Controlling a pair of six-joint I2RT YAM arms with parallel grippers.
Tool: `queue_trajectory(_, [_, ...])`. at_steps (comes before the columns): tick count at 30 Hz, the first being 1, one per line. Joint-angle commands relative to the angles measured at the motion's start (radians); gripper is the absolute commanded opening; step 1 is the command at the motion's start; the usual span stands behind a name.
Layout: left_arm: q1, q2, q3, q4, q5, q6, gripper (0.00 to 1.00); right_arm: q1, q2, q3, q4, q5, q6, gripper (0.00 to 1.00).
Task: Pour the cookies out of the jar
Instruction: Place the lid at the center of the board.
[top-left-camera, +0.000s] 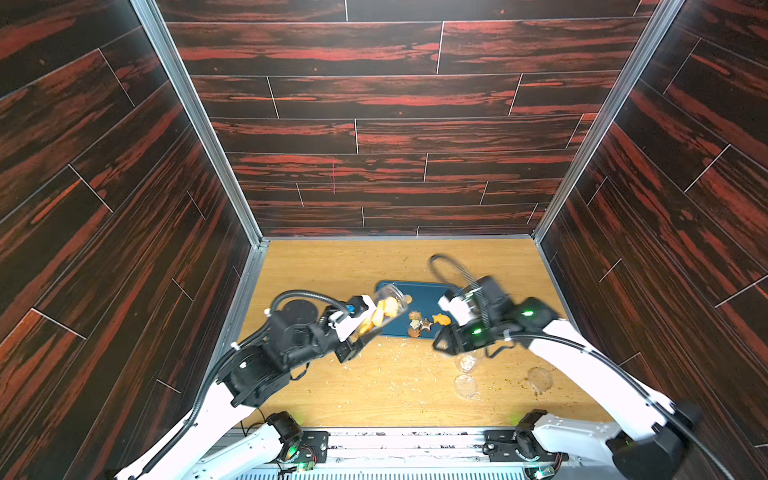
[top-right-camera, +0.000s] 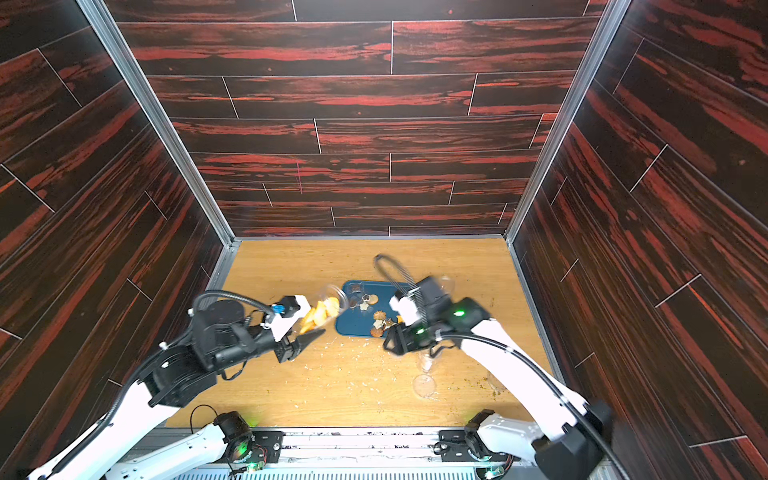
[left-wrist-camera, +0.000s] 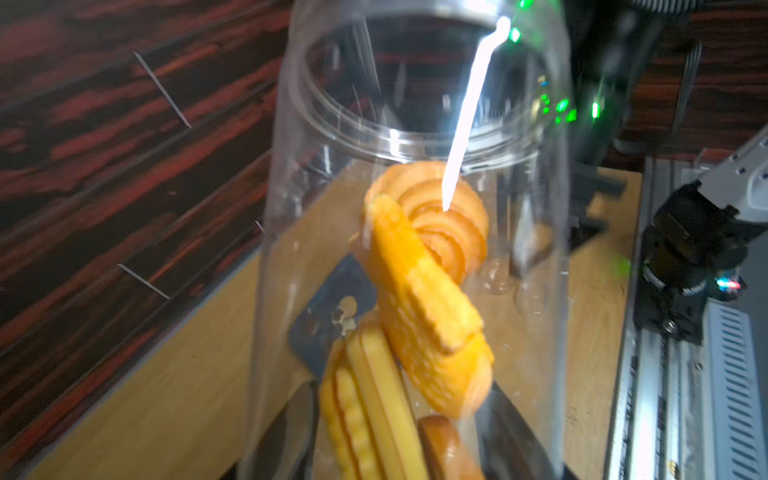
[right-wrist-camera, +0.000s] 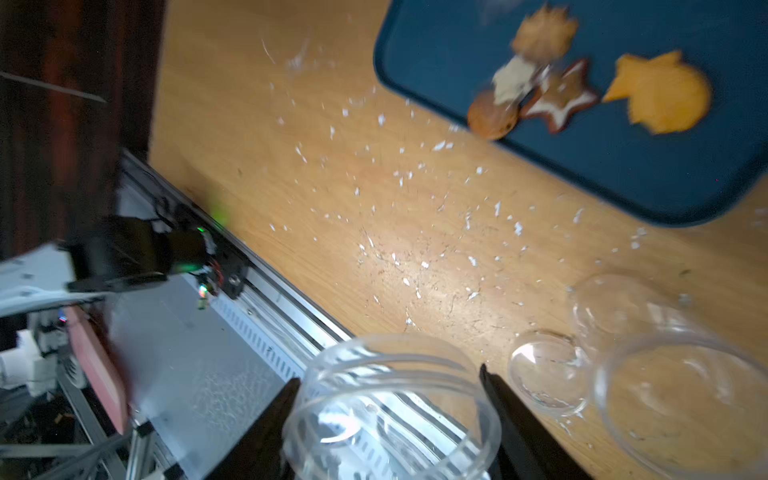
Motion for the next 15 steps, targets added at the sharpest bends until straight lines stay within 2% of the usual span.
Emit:
queue_trajectory(1, [0.004,-0.053,0.035,0.045,-0.073,-0.039,0.41,0.067,0.086,-0.058,0.066,0.126,0.079,0.67])
queue_trajectory(8, [0.003,-0.121,0.040,-0.024,-0.095,-0.078,0.41,0.215,0.303,-0.109,0.185,0.311,0.158,0.68])
queue_trajectory(15, [0.004,-0.167,0.042,-0.070,-0.118,-0.084,0.41,0.286,0.456,-0.115,0.260,0.319,0.203,0.69])
